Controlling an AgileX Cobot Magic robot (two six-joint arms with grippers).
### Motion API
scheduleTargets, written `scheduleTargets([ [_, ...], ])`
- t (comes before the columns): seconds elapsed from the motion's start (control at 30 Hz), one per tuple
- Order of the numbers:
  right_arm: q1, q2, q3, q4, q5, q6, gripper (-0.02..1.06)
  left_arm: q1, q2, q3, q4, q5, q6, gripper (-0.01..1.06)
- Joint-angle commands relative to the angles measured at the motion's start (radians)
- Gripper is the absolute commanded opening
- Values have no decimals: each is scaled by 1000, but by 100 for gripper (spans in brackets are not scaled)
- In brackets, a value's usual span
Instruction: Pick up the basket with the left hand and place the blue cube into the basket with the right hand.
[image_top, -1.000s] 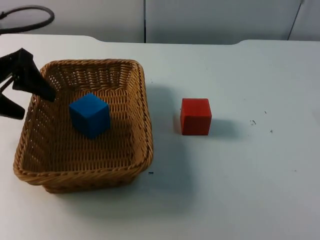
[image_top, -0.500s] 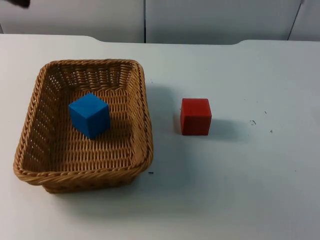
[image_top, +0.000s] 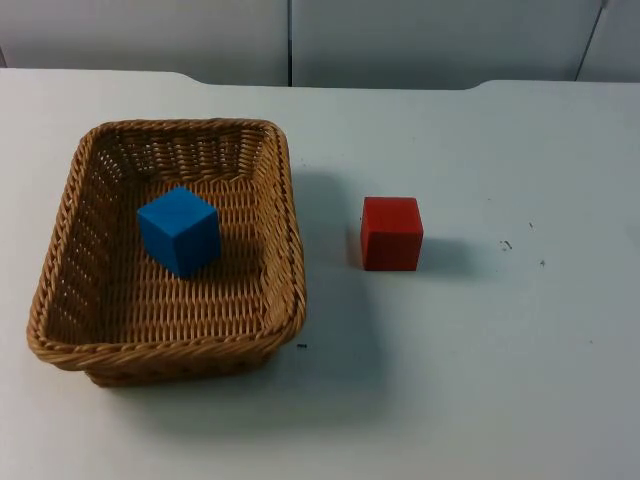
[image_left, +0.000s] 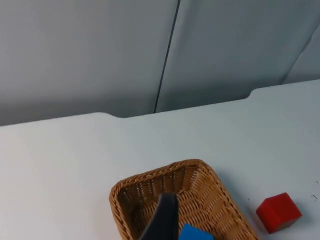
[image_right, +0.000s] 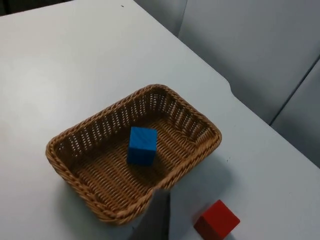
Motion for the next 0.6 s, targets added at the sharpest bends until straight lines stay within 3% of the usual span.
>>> scheduleTargets([
  [0.0,5,-29,74,-9,-74,6,82,5,-75,37,29,22,-15,77],
  [0.13,5,-106,249,-7,-194,60,82,5,-290,192,32,14,-26,77],
  [0.23,5,-167,315,-5,-196,98,82,5,-426,296,36,9,-49,77],
  [0.33,5,-254,375,33,-154,100,82,5,-576,411,36,27,-56,77],
  [0.5,5,-352,429,61,-92,96,82,5,-719,496,36,48,-67,77],
  [0.57,5,-435,455,85,-20,99,82,5,-824,520,49,55,-83,77],
])
